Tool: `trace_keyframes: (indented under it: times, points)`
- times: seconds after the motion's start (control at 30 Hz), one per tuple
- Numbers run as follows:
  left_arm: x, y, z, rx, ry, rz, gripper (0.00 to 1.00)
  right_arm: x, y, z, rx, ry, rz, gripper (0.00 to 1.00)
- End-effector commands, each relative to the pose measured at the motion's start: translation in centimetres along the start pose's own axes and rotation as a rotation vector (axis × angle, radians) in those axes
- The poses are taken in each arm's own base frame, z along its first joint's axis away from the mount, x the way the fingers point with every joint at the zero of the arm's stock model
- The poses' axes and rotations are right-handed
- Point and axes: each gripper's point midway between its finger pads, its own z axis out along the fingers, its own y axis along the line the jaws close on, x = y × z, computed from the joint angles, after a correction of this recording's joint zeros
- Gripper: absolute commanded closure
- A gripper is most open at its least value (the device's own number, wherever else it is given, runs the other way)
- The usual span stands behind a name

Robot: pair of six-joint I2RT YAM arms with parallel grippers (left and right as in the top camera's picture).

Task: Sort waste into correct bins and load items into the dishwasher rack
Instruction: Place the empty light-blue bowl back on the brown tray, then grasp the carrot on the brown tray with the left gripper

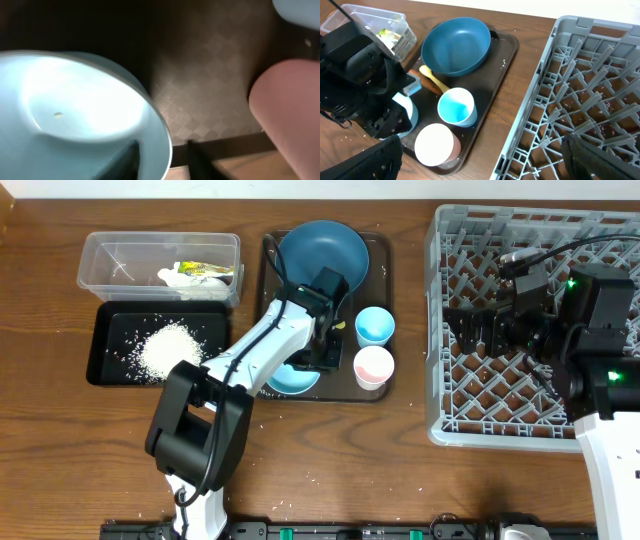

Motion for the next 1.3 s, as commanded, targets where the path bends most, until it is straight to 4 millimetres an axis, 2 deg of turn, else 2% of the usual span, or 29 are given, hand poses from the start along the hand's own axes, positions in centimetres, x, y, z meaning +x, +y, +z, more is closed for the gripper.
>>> trace_keyframes:
  times: [0.0, 0.13, 0.3, 0.5, 0.7, 0.83, 1.03, 1.27]
  points:
    - [-0.6, 0.0, -0.8, -0.008, -0.028, -0.009, 0.58, -0.6, 0.9, 0.0, -0.021, -0.008, -0.011, 0.01]
    - [-1.9, -0.6, -2.8, 0.013, -0.082, -0.005, 0.45, -0.5, 0.9, 0.0, -0.021, -0.007, -0.011, 0.01]
    - [-4.6, -1.0, -5.0, 0.038, -0.184, -0.013, 0.43, -0.5, 0.9, 0.0, -0.021, -0.006, -0.01, 0.01]
    - [-7.5, 2.5, -5.7, -0.078, -0.314, -0.186, 0.41, -0.4, 0.8, 0.1, -0.021, -0.002, -0.008, 0.01]
    - [-9.6, 4.5, -6.4, -0.165, -0.425, -0.218, 0.41, -0.4, 0.8, 0.1, -0.021, -0.002, -0.008, 0.01]
    - [-10.2, 4.6, -6.0, -0.158, -0.458, -0.262, 0.41, -0.4, 0.8, 0.1, -0.021, -0.001, -0.008, 0.01]
    - [-10.0, 6.1, -4.6, -0.189, -0.47, -0.473, 0.42, -0.4, 0.8, 0.1, -0.022, 0.0, -0.007, 0.01]
    - [-10.1, 7.7, -1.4, -0.197, -0.435, -0.67, 0.43, -0.2, 0.8, 0.1, -0.022, 0.006, -0.004, 0.01]
